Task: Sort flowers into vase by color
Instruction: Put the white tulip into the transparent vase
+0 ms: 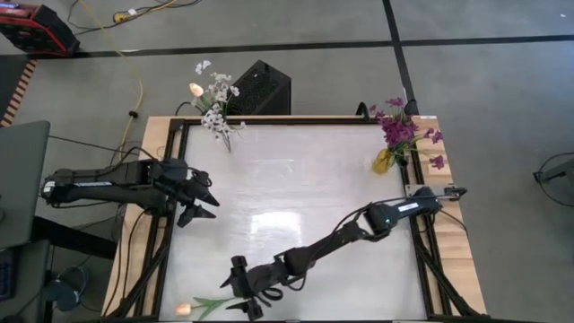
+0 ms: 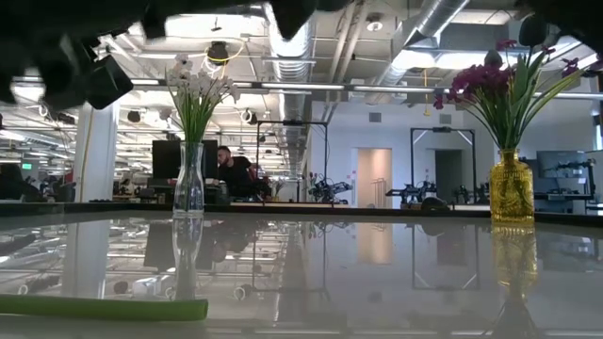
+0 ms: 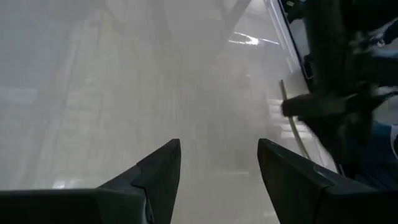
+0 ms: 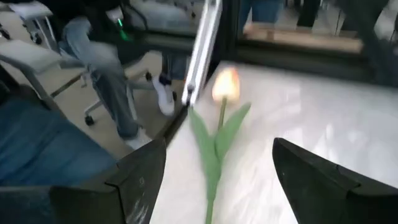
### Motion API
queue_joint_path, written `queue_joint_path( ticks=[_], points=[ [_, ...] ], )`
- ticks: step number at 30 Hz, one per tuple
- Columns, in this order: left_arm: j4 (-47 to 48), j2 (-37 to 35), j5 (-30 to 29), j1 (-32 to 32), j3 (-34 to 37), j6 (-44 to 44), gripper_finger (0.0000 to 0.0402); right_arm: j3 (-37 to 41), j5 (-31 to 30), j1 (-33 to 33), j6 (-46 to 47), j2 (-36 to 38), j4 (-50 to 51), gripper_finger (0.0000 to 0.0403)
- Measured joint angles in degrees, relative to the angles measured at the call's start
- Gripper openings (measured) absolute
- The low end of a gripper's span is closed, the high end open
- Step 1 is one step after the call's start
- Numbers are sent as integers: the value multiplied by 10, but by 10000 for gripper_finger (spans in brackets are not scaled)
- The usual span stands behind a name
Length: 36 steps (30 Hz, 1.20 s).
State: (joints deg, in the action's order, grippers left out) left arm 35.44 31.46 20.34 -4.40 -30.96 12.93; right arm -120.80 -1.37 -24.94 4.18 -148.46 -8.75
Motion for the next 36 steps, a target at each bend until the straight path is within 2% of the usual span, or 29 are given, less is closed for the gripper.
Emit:
queue_joint_path(
  ticks=[8, 17, 21, 28, 32, 36],
  points=[
    [2, 0, 0, 0, 0, 1, 201, -38, -24, -6, 66, -47, 83, 308],
    [2, 0, -1, 0, 0, 2, 201, -41, -99, -34, 46, -61, 153, 266],
    [2, 0, -2, 0, 0, 2, 201, -42, -112, -42, 39, -69, 165, 207],
    [2, 0, -24, 0, 0, 2, 201, -41, -103, -43, 28, -65, 169, 29],
    [0, 0, -35, 0, 0, 2, 201, -56, -103, -40, 36, -51, 211, 22],
    [-3, 0, -51, 0, 0, 3, 201, -53, -101, -31, 29, 0, 351, 16]
  ],
)
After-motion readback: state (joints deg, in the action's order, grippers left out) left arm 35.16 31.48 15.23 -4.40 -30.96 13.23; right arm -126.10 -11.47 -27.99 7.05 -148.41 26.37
